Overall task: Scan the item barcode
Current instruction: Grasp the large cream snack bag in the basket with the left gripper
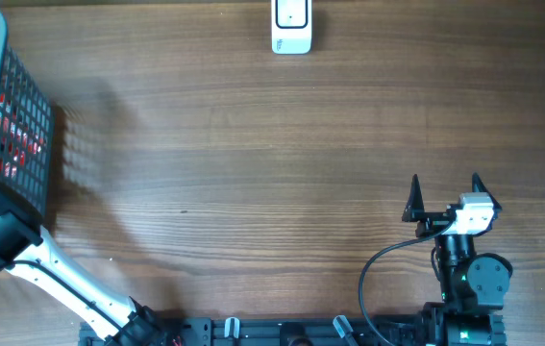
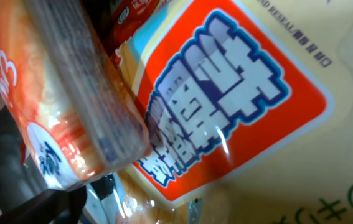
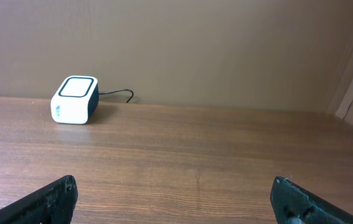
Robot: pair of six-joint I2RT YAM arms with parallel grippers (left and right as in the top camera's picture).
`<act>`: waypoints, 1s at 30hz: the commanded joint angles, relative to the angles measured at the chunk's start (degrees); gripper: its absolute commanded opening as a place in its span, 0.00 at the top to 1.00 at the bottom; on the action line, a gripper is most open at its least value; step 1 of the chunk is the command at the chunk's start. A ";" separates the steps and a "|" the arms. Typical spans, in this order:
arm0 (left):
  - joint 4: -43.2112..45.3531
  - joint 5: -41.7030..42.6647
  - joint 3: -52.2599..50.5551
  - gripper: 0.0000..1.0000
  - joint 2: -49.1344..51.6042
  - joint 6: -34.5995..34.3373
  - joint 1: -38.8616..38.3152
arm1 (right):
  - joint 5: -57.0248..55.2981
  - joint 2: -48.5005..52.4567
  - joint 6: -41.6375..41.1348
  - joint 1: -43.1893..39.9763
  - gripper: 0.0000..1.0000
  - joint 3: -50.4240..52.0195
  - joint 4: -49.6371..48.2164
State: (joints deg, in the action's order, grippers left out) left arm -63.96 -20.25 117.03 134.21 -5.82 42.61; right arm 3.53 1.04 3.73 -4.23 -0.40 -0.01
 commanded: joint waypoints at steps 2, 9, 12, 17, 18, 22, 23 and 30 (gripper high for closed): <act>2.82 -0.98 -0.90 0.13 2.45 1.38 1.18 | -0.55 -0.61 -0.85 -0.28 0.00 0.11 -0.09; 3.58 2.01 -0.90 0.15 5.29 4.20 1.16 | -0.55 -0.61 -0.85 -0.28 0.00 0.11 -0.09; 3.80 2.01 -0.90 0.54 5.29 4.13 1.14 | -0.55 -0.61 -0.85 -0.28 0.00 0.11 -0.09; 3.56 1.99 -0.87 0.96 5.25 4.11 1.11 | -0.55 -0.61 -0.85 -0.28 0.01 0.11 -0.07; 3.52 1.99 -0.87 0.96 5.18 4.09 1.11 | -0.55 -0.61 -0.83 -0.28 0.00 0.11 -0.09; 2.25 1.99 -0.79 0.96 3.80 3.91 0.37 | -0.55 -0.61 -0.85 -0.28 0.00 0.11 -0.09; 2.05 2.01 -0.76 0.96 3.23 3.89 0.13 | -0.55 -0.61 -0.85 -0.28 0.00 0.11 -0.09; 1.60 2.56 -0.76 0.96 -5.53 1.40 -2.75 | -0.55 -0.61 -0.85 -0.28 0.00 0.11 -0.09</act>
State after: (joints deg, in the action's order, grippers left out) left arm -62.22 -19.84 116.81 135.26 -2.26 42.13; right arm 3.53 1.04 3.73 -4.23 -0.40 -0.01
